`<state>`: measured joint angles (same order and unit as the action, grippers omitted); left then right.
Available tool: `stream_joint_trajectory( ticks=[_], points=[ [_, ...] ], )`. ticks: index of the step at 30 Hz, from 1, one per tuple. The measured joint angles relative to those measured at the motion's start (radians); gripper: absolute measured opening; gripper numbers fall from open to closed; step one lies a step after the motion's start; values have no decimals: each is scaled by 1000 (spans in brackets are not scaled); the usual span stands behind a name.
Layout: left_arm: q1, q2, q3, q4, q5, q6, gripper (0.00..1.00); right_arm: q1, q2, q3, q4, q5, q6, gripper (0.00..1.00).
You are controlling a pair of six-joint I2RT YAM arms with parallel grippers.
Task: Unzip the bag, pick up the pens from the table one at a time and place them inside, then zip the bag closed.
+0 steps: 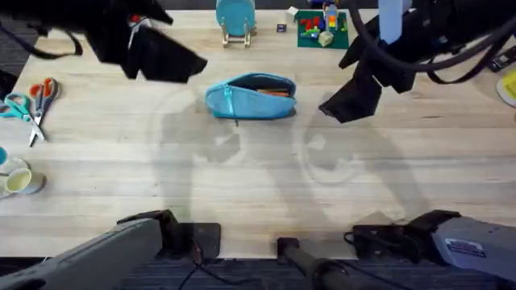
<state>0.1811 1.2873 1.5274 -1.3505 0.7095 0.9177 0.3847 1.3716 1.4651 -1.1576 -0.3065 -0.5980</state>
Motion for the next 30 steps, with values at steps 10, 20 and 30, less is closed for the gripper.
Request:
stream_joint_trajectory(
  ticks=[10, 20, 30],
  points=[
    [187, 0, -124, -94, 132, 312, 995, 0, 0, 0, 0, 0, 0, 996],
    [334, 0, -288, -93, 169, 543, 995, 0, 0, 0, 0, 0, 0, 997],
    [384, 0, -349, -85, 168, 688, 995, 0, 0, 0, 0, 0, 0, 996]
  ],
)
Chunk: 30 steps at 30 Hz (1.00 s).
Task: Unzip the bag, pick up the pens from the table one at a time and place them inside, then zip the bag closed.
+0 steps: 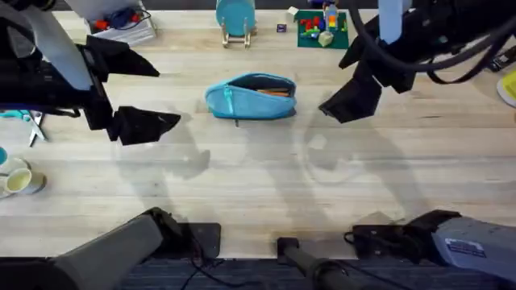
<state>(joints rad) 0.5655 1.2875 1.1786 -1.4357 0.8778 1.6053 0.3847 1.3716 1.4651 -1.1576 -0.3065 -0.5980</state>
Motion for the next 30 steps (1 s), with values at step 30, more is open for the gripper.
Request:
stream_joint_trajectory(
  ticks=[30],
  points=[
    [0, 0, 0, -8, 0, 20, 995, 0, 0, 0, 0, 0, 0, 996]
  ],
)
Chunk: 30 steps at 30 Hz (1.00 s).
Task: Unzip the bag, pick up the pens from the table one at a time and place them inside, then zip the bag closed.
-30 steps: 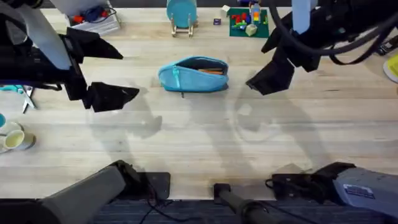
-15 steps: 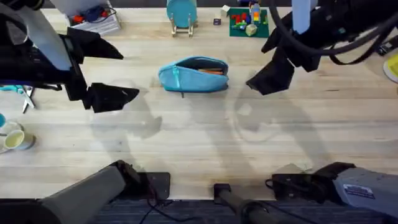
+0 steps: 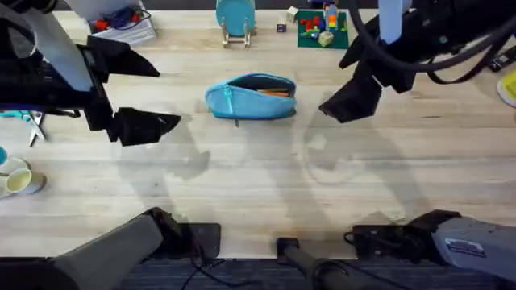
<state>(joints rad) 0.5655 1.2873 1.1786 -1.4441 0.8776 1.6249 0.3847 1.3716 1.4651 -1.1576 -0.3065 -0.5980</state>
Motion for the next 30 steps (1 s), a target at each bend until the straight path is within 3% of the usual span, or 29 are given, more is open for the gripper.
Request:
stream_joint_trajectory(
  ticks=[7, 17, 24, 30],
  points=[
    [0, 0, 0, 0, 0, 0, 995, 0, 0, 0, -39, -43, 14, 996],
    [0, 0, 0, 0, 0, 0, 995, 0, 0, 0, -88, -240, 96, 996],
    [0, 0, 0, 0, 0, 0, 995, 0, 0, 0, 4, -317, 315, 997],
    [0, 0, 0, 1, 0, 0, 995, 6, 0, 0, 82, -297, 493, 997]
  ],
)
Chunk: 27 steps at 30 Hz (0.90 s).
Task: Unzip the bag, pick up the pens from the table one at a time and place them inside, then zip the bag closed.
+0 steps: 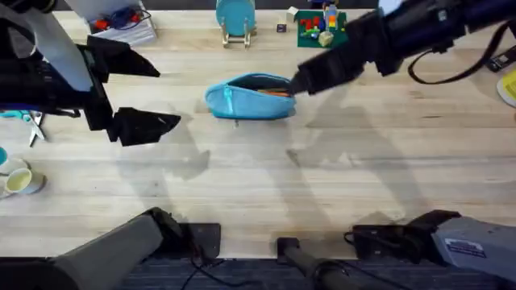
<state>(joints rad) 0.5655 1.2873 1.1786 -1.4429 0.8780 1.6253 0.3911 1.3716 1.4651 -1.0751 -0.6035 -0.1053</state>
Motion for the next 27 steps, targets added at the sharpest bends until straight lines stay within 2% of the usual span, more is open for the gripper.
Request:
stream_joint_trajectory(
  ticks=[10, 16, 27],
  points=[
    [0, 0, 0, 0, 0, 0, 995, 115, 0, 0, 67, 249, 315, 997],
    [0, 0, 0, 0, 0, 2, 995, 184, 0, 0, 97, 354, 476, 998],
    [0, 0, 0, 0, 0, 3, 995, 278, 21, 0, 185, 436, 599, 997]
  ],
)
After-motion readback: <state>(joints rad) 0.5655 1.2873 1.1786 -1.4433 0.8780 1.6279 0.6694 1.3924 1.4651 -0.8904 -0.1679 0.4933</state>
